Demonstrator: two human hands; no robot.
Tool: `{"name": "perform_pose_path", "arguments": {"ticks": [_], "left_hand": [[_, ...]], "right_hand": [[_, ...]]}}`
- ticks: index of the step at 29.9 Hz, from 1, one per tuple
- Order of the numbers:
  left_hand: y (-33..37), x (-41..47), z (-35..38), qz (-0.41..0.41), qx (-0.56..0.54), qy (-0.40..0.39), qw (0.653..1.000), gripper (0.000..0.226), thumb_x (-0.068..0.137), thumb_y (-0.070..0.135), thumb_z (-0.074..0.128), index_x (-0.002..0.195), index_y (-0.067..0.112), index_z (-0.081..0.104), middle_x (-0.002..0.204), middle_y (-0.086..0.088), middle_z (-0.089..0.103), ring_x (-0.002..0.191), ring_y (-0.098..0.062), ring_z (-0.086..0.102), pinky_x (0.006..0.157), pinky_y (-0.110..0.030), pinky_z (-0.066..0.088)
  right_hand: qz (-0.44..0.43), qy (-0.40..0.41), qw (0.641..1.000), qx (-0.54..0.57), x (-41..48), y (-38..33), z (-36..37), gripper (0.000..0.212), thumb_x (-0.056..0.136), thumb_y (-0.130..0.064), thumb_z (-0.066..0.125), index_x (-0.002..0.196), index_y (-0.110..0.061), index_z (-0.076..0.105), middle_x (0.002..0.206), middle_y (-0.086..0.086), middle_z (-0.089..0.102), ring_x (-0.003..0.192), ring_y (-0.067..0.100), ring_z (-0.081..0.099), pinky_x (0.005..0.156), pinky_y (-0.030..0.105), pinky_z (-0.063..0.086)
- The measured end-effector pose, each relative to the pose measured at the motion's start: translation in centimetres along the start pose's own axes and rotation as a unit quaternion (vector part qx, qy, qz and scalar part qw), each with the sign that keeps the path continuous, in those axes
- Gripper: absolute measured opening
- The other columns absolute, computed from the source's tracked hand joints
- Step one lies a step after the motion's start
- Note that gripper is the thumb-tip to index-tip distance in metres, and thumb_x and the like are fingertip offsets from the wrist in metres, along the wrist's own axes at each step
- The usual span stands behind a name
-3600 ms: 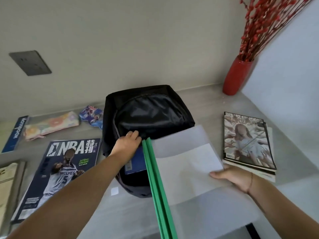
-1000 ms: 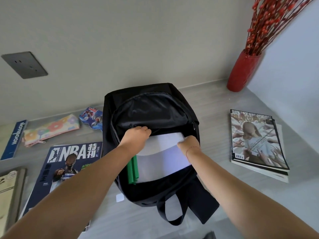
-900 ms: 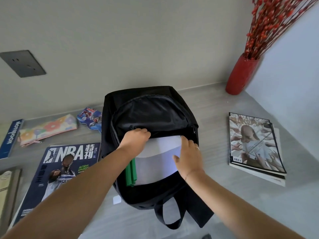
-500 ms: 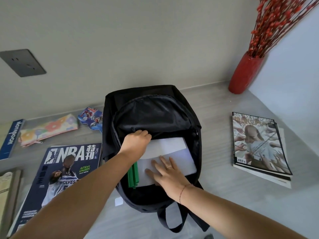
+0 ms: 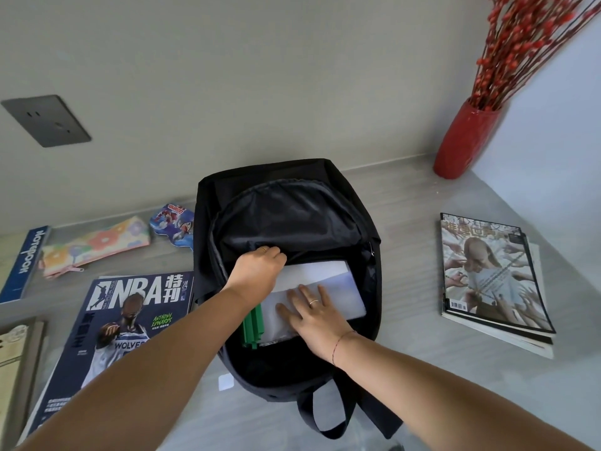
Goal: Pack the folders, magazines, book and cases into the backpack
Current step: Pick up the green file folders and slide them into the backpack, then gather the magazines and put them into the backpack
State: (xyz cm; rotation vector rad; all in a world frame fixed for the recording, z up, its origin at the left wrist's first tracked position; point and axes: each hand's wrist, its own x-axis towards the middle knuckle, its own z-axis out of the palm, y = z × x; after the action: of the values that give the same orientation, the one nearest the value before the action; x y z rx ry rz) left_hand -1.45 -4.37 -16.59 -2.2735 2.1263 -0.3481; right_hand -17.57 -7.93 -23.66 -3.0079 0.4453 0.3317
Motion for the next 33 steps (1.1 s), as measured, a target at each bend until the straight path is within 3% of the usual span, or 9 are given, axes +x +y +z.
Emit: {"name": "perform_pose_path", "arguments": {"ticks": [6, 8, 10, 12, 15, 18, 23, 29, 33], "left_hand": [[-0.2, 0.2, 0.6, -0.006, 0.003, 0.009, 1.000, 0.040, 0.029, -0.004, 0.085, 0.051, 0.015, 0.057, 0.051, 0.002, 0.055, 0.046, -0.015, 0.057, 0.035, -0.018, 0.040], [0.4, -0.2, 1.1, -0.035, -0.004, -0.026, 0.999, 0.031, 0.049, 0.001, 0.085, 0.065, 0.013, 0.061, 0.066, 0.001, 0.061, 0.063, -0.015, 0.063, 0.048, -0.022, 0.048], [1.2, -0.2, 1.3, -0.085, -0.031, -0.070, 0.993, 0.014, 0.080, 0.014, 0.069, 0.092, 0.013, 0.062, 0.094, -0.002, 0.062, 0.095, -0.019, 0.060, 0.073, -0.028, 0.051], [2.4, 0.1, 0.8, -0.122, -0.101, -0.065, 0.985, 0.022, 0.089, 0.027, 0.058, 0.107, 0.015, 0.060, 0.106, -0.004, 0.059, 0.106, -0.022, 0.054, 0.085, -0.033, 0.047], [4.5, 0.6, -1.4, -0.179, -0.207, 0.035, 0.961, 0.022, 0.089, 0.031, 0.059, 0.103, 0.014, 0.063, 0.099, -0.003, 0.063, 0.097, -0.021, 0.057, 0.077, -0.034, 0.048], [4.8, -0.3, -3.4, -0.246, -0.290, 0.132, 0.916, 0.013, 0.089, 0.025, 0.060, 0.096, 0.015, 0.065, 0.092, 0.000, 0.066, 0.087, -0.018, 0.060, 0.065, -0.032, 0.048], [-1.3, -7.8, -4.4, -0.380, -0.268, 0.243, 0.852, 0.013, 0.090, 0.013, 0.056, 0.100, 0.012, 0.065, 0.094, -0.007, 0.065, 0.085, -0.027, 0.060, 0.068, -0.035, 0.047], [-9.9, -21.1, -0.9, -0.590, -0.243, 0.111, 0.762, 0.017, 0.089, 0.011, 0.051, 0.102, 0.008, 0.063, 0.105, -0.016, 0.064, 0.093, -0.035, 0.058, 0.078, -0.042, 0.046], [-13.9, -27.0, 1.5, -0.628, -0.268, 0.002, 0.730, 0.032, 0.089, 0.016, 0.052, 0.119, 0.005, 0.055, 0.122, -0.021, 0.057, 0.111, -0.037, 0.051, 0.093, -0.043, 0.041]], "right_hand": [[0.022, -0.002, 1.000, 0.022, 0.3, 0.2, -0.4, 0.073, 0.090, -0.008, 0.047, 0.150, -0.020, 0.009, 0.159, 0.015, 0.003, 0.147, 0.037, -0.002, 0.114, 0.062, -0.003], [0.030, -0.002, 0.997, 0.065, -0.2, -0.1, -0.6, 0.066, 0.092, -0.015, 0.046, 0.149, -0.022, 0.014, 0.159, 0.011, 0.003, 0.147, 0.032, -0.003, 0.115, 0.058, -0.005], [0.029, 0.027, 0.993, 0.115, -1.1, 0.2, -1.4, 0.050, 0.097, -0.033, 0.039, 0.144, -0.018, 0.030, 0.156, 0.011, 0.020, 0.146, 0.030, 0.014, 0.119, 0.052, 0.005], [0.038, 0.077, 0.985, 0.153, -2.2, 0.9, -3.0, 0.043, 0.099, -0.039, 0.033, 0.127, -0.013, 0.052, 0.138, 0.010, 0.049, 0.129, 0.028, 0.041, 0.112, 0.043, 0.028], [0.080, 0.172, 0.959, 0.212, -3.6, 1.3, -5.6, 0.034, 0.098, -0.026, 0.034, 0.102, -0.012, 0.064, 0.102, 0.006, 0.066, 0.097, 0.024, 0.055, 0.087, 0.038, 0.045], [0.101, 0.219, 0.927, 0.287, -3.7, 0.2, -7.8, 0.029, 0.096, -0.021, 0.039, 0.104, -0.012, 0.066, 0.099, 0.005, 0.069, 0.094, 0.022, 0.058, 0.080, 0.037, 0.047], [0.034, 0.220, 0.896, 0.384, 0.2, -7.4, -11.2, 0.024, 0.093, -0.021, 0.045, 0.107, -0.014, 0.064, 0.107, 0.003, 0.067, 0.096, 0.020, 0.061, 0.084, 0.035, 0.049], [0.018, 0.026, 0.910, 0.413, 5.2, -18.6, -7.9, 0.043, 0.093, -0.025, 0.050, 0.132, -0.009, 0.048, 0.137, 0.006, 0.046, 0.127, 0.021, 0.046, 0.108, 0.030, 0.036], [0.164, -0.065, 0.885, 0.432, 7.6, -22.0, -5.1, 0.055, 0.092, -0.028, 0.052, 0.140, -0.009, 0.036, 0.147, 0.009, 0.031, 0.137, 0.026, 0.033, 0.113, 0.035, 0.031]]}}
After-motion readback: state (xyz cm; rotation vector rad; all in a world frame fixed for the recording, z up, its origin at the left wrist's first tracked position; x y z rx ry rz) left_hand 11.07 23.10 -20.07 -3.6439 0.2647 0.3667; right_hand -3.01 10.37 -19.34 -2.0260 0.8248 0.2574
